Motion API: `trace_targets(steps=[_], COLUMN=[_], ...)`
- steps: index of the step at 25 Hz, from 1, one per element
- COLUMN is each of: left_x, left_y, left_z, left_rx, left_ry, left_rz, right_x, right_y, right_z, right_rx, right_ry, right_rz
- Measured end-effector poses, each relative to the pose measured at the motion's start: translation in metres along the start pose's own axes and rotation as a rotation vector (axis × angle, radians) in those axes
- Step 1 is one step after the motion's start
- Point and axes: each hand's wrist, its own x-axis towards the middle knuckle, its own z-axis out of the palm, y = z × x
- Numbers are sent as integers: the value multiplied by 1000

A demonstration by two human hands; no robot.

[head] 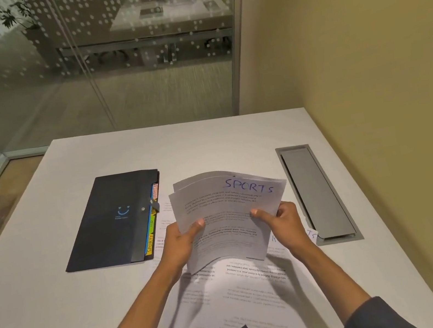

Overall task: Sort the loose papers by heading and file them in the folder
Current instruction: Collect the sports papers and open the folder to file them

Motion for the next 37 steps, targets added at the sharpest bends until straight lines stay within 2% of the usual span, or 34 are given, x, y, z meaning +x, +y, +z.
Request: trace_targets(steps=[10,15,19,26,29,32,34,37], left_x=[1,0,-6,-13,-17,-13,-7,0], left_y=[5,10,-8,-22,-39,-42,-37,-28], left_z=[7,8,8,11,12,9,5,0], left_rx=[68,0,34,19,44,54,47,-21], left_ry=[-28,-8,-67,-45,-54,-11,14,-8], left_rz=[43,73,5,-11,-76,-102,-120,-160], right_x=[-3,-3,-7,-15,-20,-22,-22,-15], right_y=[-1,-1,21,43,61,68,64,57], right_z=[-5,-11,-11,-13,-10,-12,-11,-9], right_rx=[-40,-17,-78,-55,-172,-221,-182,0], right_ry=[3,13,-10,41,-21,-29,7,89], right_rz=[-63,-76,4,68,152,160,144,175])
